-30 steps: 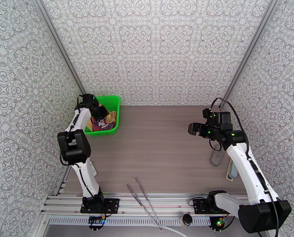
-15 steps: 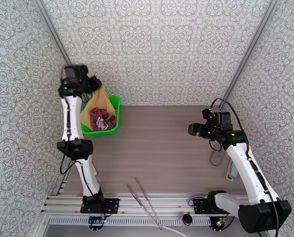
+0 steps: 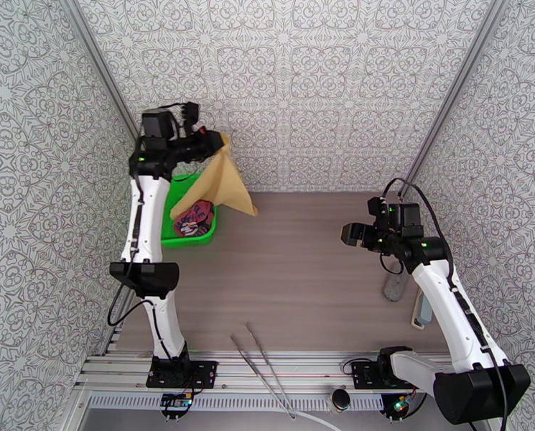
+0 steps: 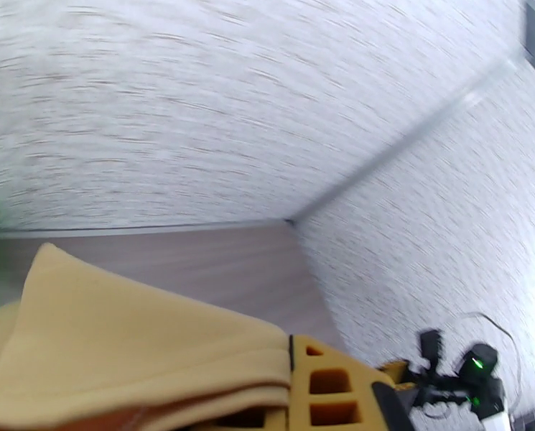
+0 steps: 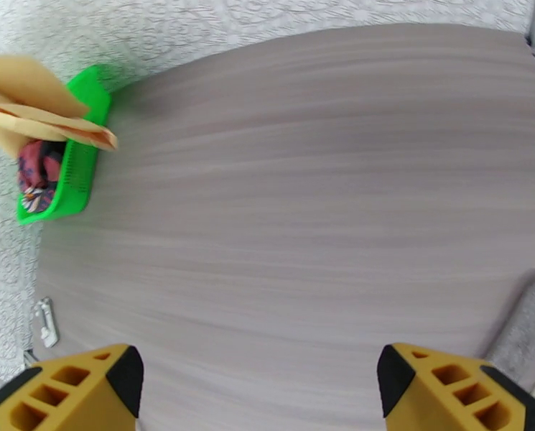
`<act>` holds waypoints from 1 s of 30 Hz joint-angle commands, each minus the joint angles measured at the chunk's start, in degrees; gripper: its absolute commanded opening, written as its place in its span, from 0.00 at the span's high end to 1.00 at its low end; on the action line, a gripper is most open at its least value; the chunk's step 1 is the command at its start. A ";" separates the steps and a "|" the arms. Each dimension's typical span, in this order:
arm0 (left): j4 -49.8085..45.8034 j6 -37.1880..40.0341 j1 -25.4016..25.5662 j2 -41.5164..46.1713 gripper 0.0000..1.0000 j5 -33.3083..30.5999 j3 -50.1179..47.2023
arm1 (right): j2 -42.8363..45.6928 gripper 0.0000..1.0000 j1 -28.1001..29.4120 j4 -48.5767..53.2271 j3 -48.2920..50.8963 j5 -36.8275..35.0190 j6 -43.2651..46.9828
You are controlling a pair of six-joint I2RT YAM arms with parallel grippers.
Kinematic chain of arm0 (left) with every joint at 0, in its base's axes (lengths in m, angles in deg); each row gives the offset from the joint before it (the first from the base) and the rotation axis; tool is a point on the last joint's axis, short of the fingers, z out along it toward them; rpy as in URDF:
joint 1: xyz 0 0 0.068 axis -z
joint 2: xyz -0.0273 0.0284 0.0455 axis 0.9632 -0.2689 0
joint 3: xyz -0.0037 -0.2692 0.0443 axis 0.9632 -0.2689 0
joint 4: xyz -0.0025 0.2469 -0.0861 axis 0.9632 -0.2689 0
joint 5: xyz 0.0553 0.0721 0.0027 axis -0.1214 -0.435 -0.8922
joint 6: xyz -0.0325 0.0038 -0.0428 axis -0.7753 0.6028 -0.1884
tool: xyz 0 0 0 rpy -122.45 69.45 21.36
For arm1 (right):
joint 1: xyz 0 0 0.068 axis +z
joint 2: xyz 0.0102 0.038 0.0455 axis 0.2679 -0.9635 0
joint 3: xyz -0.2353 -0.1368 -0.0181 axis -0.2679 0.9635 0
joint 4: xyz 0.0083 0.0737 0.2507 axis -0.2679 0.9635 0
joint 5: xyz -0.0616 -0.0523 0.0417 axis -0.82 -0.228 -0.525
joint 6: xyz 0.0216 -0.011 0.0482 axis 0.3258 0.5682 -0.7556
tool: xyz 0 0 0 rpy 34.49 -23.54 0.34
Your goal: Fold and stack the mixed laundry pile
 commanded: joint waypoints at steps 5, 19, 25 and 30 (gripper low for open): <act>4.31 -1.09 3.92 5.48 1.00 -0.35 1.49 | 1.53 0.03 9.61 -10.96 0.55 16.27 11.91; -0.04 1.67 5.17 6.88 1.00 -5.48 0.33 | -21.40 0.01 35.41 -30.34 -12.38 -5.73 10.89; -0.29 1.93 5.25 6.88 1.00 -6.25 0.06 | -22.61 0.01 40.20 -40.51 -6.40 -12.82 2.75; -1.09 2.61 5.27 7.12 1.00 -6.55 0.06 | -22.13 0.01 41.00 -38.12 -5.19 -15.64 0.66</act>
